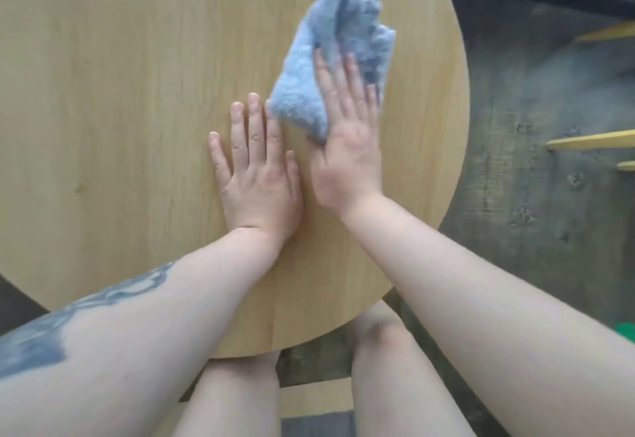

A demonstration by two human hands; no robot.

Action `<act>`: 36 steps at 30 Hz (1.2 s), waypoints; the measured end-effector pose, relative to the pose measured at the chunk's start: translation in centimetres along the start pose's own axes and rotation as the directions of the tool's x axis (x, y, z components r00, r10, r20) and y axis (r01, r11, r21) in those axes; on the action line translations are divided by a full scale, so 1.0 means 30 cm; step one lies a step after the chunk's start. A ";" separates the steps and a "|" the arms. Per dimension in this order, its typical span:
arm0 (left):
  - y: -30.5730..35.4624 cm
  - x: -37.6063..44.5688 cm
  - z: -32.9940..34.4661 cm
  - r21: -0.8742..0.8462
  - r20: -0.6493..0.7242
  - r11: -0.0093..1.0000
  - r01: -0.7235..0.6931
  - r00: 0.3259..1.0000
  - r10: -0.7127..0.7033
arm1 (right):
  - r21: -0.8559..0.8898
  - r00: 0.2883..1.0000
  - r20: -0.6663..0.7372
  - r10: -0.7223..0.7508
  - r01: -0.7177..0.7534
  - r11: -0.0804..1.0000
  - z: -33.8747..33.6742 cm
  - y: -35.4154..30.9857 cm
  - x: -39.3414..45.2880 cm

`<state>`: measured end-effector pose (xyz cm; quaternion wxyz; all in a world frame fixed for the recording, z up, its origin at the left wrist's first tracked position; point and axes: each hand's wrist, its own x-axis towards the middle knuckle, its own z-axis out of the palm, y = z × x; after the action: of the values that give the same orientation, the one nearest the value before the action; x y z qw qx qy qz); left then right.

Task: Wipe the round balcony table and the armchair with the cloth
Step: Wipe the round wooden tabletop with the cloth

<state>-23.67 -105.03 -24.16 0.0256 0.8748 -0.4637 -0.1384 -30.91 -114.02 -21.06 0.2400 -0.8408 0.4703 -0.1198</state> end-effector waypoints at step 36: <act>-0.114 -0.166 0.023 -0.058 -0.166 0.984 -0.167 0.974 0.155 | -0.159 0.924 -0.175 0.341 -0.369 0.916 -0.092 0.269 -0.522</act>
<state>-23.75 -98.93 -24.32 0.1056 0.8412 -0.5241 -0.0812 -46.28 -105.11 -22.49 0.1424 -0.7493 0.6406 -0.0890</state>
